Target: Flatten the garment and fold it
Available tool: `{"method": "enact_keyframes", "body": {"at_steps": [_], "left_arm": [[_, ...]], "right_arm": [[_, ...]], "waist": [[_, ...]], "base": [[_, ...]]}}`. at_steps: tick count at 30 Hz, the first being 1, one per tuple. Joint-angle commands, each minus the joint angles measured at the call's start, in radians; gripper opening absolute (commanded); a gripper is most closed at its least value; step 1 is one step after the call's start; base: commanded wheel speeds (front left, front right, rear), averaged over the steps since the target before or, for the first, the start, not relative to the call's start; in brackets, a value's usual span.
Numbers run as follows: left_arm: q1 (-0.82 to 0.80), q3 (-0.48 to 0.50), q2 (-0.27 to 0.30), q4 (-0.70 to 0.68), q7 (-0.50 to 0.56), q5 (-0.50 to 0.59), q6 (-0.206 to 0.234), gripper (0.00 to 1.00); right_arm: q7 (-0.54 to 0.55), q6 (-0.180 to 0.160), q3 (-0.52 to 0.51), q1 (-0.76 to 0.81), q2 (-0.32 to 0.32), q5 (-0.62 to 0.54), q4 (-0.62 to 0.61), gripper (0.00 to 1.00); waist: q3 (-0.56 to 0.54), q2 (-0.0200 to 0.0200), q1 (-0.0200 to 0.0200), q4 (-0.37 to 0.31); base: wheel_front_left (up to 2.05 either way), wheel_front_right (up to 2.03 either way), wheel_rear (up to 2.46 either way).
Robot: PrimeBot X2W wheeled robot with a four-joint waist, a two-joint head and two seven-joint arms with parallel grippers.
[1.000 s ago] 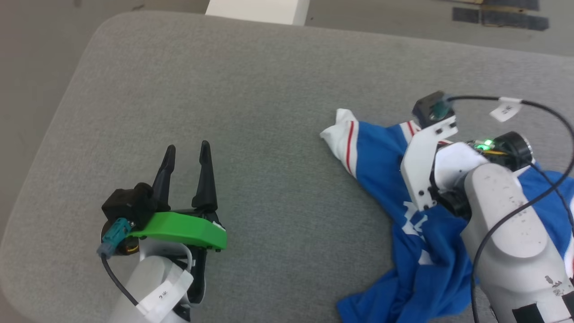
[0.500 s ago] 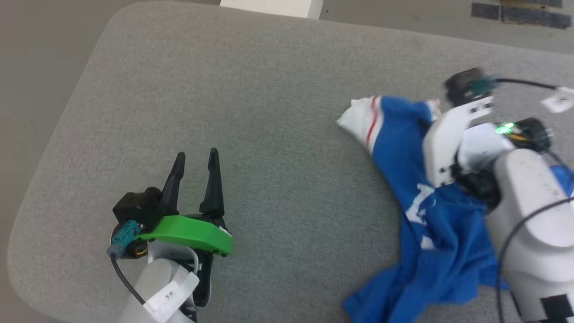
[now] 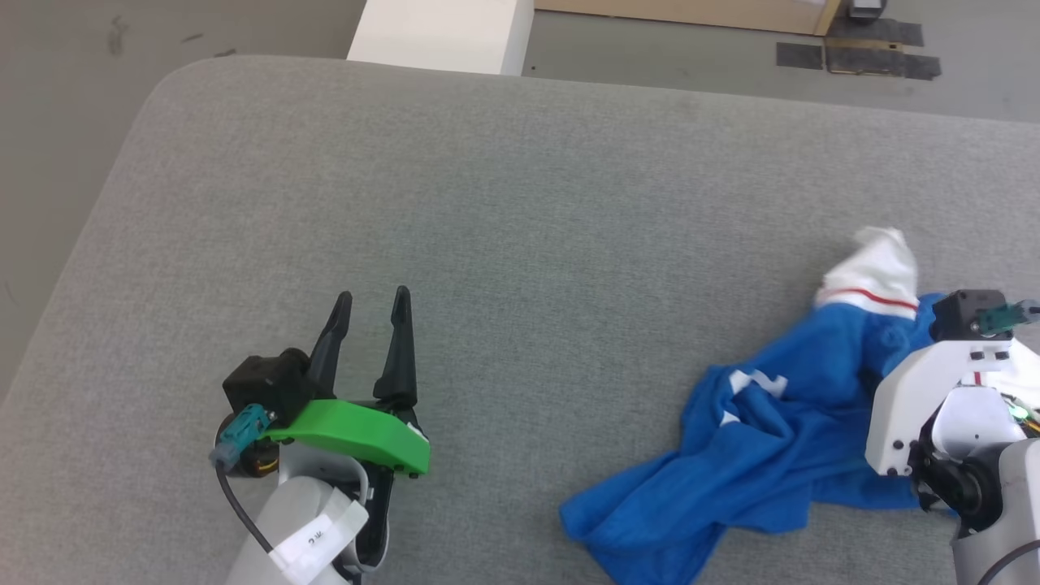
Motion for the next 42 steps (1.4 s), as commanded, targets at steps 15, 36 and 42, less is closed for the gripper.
{"method": "enact_keyframes", "body": {"at_steps": [15, 36, 42], "left_arm": [[-0.059, -0.091, -0.016, 0.018, 0.117, -0.05, -0.057, 1.0], [-0.476, -0.507, -0.038, 0.332, 0.81, -0.12, -0.012, 1.0], [-0.474, -0.465, -0.039, 0.314, 0.732, -0.163, -0.012, 0.0]], "right_arm": [[-0.236, -0.002, -0.259, 0.052, 0.101, 0.062, -0.246, 1.0], [-0.286, -0.002, -0.25, 0.038, 0.109, 0.078, -0.193, 1.0], [-0.3, -0.002, -0.254, 0.033, 0.109, 0.075, -0.172, 1.0]], "waist": [[-0.045, 0.0, 0.0, -0.072], [0.06, 0.0, 0.0, -0.352], [0.054, 0.0, 0.0, -0.334]], "base": [[0.0, 0.0, 0.0], [0.0, 0.0, 0.0], [0.0, 0.0, 0.0]]}}
